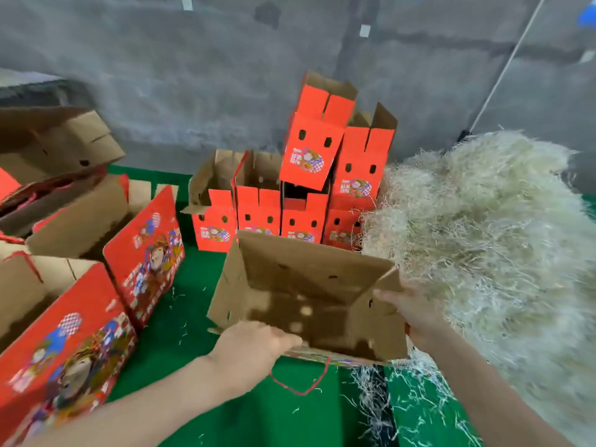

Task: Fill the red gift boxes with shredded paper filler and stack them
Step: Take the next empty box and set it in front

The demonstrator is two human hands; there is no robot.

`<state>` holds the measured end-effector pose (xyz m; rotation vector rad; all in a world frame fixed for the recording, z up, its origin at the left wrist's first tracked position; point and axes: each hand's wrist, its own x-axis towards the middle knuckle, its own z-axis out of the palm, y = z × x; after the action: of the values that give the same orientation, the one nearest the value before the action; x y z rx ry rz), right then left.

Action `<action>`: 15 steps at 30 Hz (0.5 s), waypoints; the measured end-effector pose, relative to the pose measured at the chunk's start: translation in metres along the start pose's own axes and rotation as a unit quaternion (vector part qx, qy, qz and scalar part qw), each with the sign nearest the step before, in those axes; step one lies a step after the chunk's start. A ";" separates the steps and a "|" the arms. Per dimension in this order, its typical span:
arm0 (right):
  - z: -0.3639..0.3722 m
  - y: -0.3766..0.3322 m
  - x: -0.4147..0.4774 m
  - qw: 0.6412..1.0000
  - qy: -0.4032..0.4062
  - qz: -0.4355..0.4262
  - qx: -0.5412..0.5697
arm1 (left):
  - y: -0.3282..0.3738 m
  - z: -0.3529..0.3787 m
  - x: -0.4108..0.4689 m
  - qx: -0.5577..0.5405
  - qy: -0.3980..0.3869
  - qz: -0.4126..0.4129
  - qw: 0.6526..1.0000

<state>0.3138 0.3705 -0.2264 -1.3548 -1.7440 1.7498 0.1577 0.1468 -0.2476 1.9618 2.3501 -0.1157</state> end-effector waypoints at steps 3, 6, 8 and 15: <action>-0.010 0.027 0.005 0.996 0.003 -0.004 -0.090 | 0.019 0.017 0.002 -0.040 -0.046 0.035 0.997; -0.010 0.049 0.010 0.970 -0.020 -0.056 -0.237 | 0.020 0.013 0.012 -0.138 -0.072 0.017 0.988; -0.009 0.057 0.009 0.947 -0.020 -0.077 -0.312 | 0.016 0.007 0.024 -0.198 -0.013 -0.019 0.980; -0.029 0.053 -0.003 0.959 -0.081 -0.077 -0.259 | 0.027 -0.004 0.061 -0.218 0.107 -0.051 0.969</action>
<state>0.3583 0.3743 -0.2676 -1.2351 -2.4503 1.4062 0.1728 0.2121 -0.2503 1.7109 2.3381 0.5849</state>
